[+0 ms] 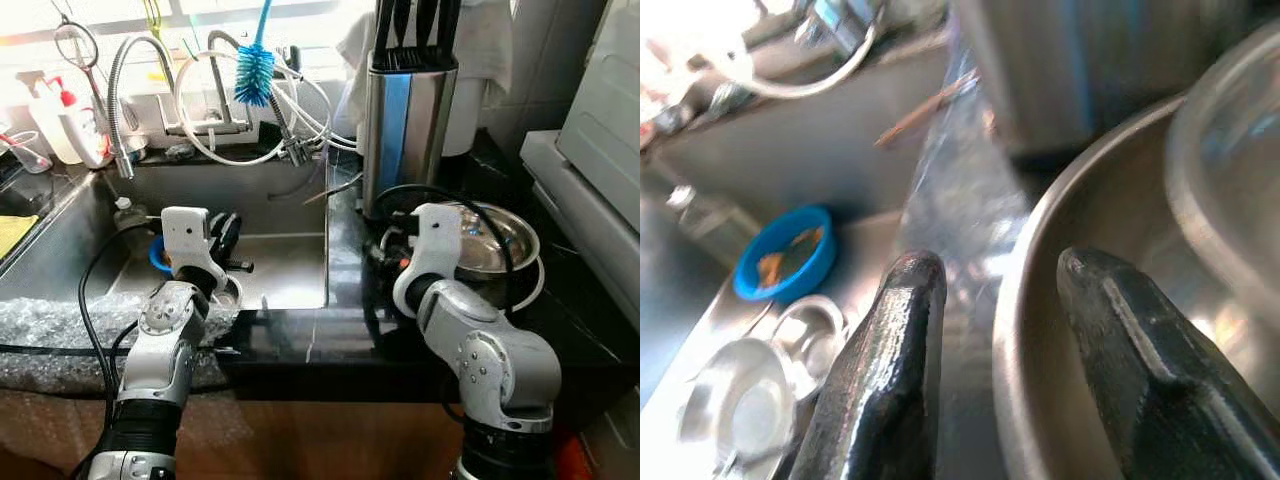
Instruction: Kitchen organization
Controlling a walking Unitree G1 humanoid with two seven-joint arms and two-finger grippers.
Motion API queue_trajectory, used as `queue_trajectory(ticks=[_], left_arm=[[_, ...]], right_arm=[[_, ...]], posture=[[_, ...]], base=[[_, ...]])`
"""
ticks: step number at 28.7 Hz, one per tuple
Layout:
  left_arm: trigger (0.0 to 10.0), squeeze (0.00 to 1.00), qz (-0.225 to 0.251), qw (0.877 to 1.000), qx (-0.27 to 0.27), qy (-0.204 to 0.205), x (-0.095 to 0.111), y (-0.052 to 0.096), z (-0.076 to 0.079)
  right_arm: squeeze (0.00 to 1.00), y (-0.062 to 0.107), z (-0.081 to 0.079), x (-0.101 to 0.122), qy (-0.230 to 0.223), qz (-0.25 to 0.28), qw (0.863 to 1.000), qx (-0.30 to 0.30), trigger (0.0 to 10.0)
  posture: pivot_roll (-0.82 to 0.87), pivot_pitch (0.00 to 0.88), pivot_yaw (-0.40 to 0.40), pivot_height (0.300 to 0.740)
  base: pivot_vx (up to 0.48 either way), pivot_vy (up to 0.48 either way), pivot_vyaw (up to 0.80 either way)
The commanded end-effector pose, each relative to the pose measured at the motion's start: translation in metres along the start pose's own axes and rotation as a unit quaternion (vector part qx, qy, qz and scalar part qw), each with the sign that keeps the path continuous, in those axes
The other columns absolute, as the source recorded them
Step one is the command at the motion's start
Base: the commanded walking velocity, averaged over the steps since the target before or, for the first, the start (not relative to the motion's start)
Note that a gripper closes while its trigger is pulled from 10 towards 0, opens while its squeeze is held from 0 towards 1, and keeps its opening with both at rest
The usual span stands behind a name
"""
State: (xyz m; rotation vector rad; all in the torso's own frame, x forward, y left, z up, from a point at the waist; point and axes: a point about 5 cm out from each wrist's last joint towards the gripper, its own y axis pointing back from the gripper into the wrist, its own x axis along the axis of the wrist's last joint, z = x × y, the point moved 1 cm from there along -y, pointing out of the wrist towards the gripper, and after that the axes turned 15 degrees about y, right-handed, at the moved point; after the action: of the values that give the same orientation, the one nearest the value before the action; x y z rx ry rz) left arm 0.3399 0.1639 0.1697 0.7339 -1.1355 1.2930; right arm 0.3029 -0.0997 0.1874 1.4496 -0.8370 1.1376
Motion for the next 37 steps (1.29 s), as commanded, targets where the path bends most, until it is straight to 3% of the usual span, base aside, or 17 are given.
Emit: queue_trajectory(ticks=[1, 4, 11, 14, 15, 17, 18, 20, 24, 28, 32, 36, 37], left_arm=[[10.0, 0.0, -0.003, 1.0, 0.0, -0.007, 0.003, -0.003, -0.001], [10.0, 0.0, -0.006, 1.0, -0.004, -0.006, 0.001, -0.004, 0.001], [10.0, 0.0, -0.007, 1.0, -0.006, -0.004, 0.0, -0.005, 0.003], [10.0, 0.0, -0.007, 1.0, -0.007, -0.002, -0.001, -0.005, 0.003], [10.0, 0.0, -0.007, 1.0, -0.007, -0.002, -0.001, -0.005, 0.003], [10.0, 0.0, -0.01, 1.0, -0.011, -0.001, -0.003, -0.005, 0.005], [10.0, 0.0, -0.01, 1.0, -0.011, -0.001, -0.003, -0.005, 0.005], [10.0, 0.0, -0.014, 1.0, -0.017, 0.003, -0.006, -0.005, 0.008], [10.0, 0.0, -0.015, 1.0, -0.018, 0.004, -0.007, -0.005, 0.009], [10.0, 0.0, -0.018, 1.0, -0.022, 0.007, -0.01, -0.004, 0.011], [10.0, 0.0, -0.02, 0.999, -0.026, 0.008, -0.011, -0.005, 0.013], [10.0, 0.0, -0.022, 0.999, -0.028, 0.008, -0.012, -0.005, 0.013], [10.0, 0.0, -0.023, 0.999, -0.031, 0.008, -0.013, -0.005, 0.014]], right_arm=[[0.0, 0.004, -0.013, 0.04, 0.015, 0.082, 0.997, 0.001, 10.0], [0.0, 0.011, -0.008, 0.055, 0.017, 0.114, 0.993, -0.005, 10.0], [0.0, 0.017, -0.001, 0.064, 0.011, 0.15, 0.988, -0.023, 10.0], [0.0, 0.026, 0.022, 0.078, 0.004, 0.188, 0.979, -0.085, 10.0], [0.0, 0.026, 0.022, 0.078, 0.004, 0.188, 0.979, -0.085, 10.0], [0.0, 0.029, 0.051, 0.078, 0.013, 0.181, 0.971, -0.156, 10.0], [0.0, 0.029, 0.051, 0.078, 0.013, 0.181, 0.971, -0.156, 10.0], [0.0, 0.034, 0.08, 0.073, 0.0, 0.171, 0.963, -0.207, 10.0], [0.0, 0.037, 0.089, 0.069, 0.012, 0.162, 0.963, -0.215, 10.0], [0.0, 0.046, 0.115, 0.058, 0.083, 0.131, 0.964, -0.217, 10.0], [0.0, 0.053, 0.134, 0.057, 0.074, 0.126, 0.962, -0.23, 10.0], [0.0, 0.055, 0.139, 0.053, 0.045, 0.117, 0.966, -0.226, 10.0], [0.94, 0.056, 0.14, 0.05, 0.028, 0.11, 0.967, -0.229, 10.0]], posture=[[-0.08, 0.0, 0.09, 0.74], [-0.09, 0.0, 0.095, 0.74], [-0.1, 0.0, 0.096, 0.74], [-0.11, 0.0, 0.096, 0.74], [-0.11, 0.0, 0.096, 0.74], [-0.11, 0.0, 0.097, 0.74], [-0.11, 0.0, 0.097, 0.74], [-0.12, 0.0, 0.094, 0.74], [-0.12, 0.0, 0.094, 0.74], [-0.13, 0.0, 0.095, 0.74], [-0.13, 0.0, 0.093, 0.74], [-0.14, 0.0, 0.093, 0.74], [-0.14, 0.0, 0.093, 0.74]], base=[[0.0, 0.0, 0.0], [0.0, 0.0, 0.0], [0.0, 0.0, 0.0], [0.0, 0.0, 0.0], [0.0, 0.0, 0.0], [0.0, 0.0, 0.0], [0.0, 0.0, 0.0], [0.0, 0.0, 0.0], [0.0, 0.0, 0.0], [0.0, 0.0, 0.0], [0.0, 0.0, 0.0], [0.0, 0.0, 0.0], [0.0, 0.0, 0.0]])
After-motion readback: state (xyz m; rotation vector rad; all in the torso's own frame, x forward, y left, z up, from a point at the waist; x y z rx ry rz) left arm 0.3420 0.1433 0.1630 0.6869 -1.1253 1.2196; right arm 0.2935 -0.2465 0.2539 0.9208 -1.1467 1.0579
